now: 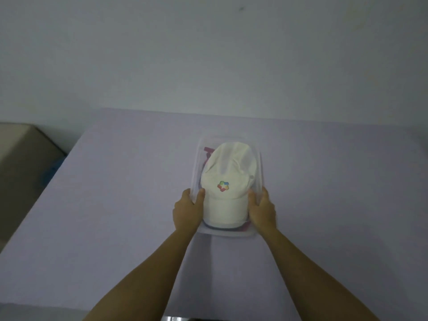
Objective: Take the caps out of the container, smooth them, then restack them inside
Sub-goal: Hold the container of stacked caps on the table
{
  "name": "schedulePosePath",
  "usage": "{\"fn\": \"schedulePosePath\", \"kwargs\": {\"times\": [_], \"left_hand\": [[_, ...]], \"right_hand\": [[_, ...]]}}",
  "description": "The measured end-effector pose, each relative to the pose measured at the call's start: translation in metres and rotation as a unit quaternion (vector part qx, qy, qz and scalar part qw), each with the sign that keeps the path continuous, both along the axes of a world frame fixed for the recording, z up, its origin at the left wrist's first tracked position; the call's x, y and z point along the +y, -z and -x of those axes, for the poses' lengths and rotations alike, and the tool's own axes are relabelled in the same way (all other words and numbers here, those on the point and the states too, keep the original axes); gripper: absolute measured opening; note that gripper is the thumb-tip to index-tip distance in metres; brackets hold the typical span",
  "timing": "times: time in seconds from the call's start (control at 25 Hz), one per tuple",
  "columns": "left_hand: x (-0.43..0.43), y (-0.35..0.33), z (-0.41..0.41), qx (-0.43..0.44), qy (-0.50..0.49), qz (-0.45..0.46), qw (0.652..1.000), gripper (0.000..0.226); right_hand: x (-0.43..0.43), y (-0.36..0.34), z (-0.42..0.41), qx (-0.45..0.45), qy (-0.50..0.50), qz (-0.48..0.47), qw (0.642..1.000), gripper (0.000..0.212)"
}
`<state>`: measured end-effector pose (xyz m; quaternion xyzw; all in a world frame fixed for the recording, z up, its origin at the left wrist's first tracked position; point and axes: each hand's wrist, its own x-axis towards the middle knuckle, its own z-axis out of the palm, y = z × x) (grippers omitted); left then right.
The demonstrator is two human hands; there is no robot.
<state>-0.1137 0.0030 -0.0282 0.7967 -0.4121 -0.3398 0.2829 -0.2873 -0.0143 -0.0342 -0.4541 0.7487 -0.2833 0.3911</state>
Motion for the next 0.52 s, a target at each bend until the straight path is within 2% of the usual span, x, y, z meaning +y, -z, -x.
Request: {"fn": "schedulePosePath", "kwargs": {"times": [0.24,0.52], "left_hand": [[0.002,0.001,0.079,-0.003,0.035,-0.003,0.999,0.060],[0.010,0.012,0.095,0.009,0.017,-0.027,0.999,0.061]], "right_hand": [[0.010,0.002,0.082,0.039,0.019,-0.006,0.999,0.056],[0.012,0.008,0.100,-0.017,-0.010,-0.034,0.999,0.061]]}}
